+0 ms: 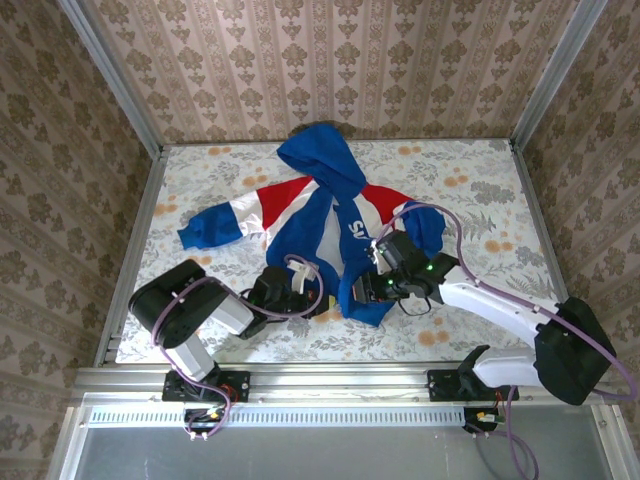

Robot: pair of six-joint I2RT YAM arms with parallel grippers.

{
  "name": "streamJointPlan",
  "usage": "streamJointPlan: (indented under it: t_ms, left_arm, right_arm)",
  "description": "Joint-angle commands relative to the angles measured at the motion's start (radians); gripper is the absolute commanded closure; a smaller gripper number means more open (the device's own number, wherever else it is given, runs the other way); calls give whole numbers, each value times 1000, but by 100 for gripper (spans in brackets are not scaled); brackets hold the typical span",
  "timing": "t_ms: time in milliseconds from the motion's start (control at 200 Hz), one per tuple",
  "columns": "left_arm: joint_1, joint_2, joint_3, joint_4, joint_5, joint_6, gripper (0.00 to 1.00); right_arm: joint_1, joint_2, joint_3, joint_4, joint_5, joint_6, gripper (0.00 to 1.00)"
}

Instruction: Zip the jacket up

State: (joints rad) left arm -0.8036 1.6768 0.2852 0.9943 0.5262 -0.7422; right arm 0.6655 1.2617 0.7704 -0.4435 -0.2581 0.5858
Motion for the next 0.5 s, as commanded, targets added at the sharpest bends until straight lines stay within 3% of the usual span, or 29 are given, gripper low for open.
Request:
streamJointPlan:
  t_ms: [0, 210, 495]
  left_arm:
    - [0, 13, 26, -1, 11, -13, 100]
    - [1, 29, 32, 4, 22, -15, 100]
    - [0, 41, 26, 36, 33, -21, 100]
  right_arm:
    - [11, -32, 36, -78, 48, 88, 55]
    - [86, -34, 32, -67, 109, 157, 55]
    - [217, 5, -48, 127, 183, 300, 54]
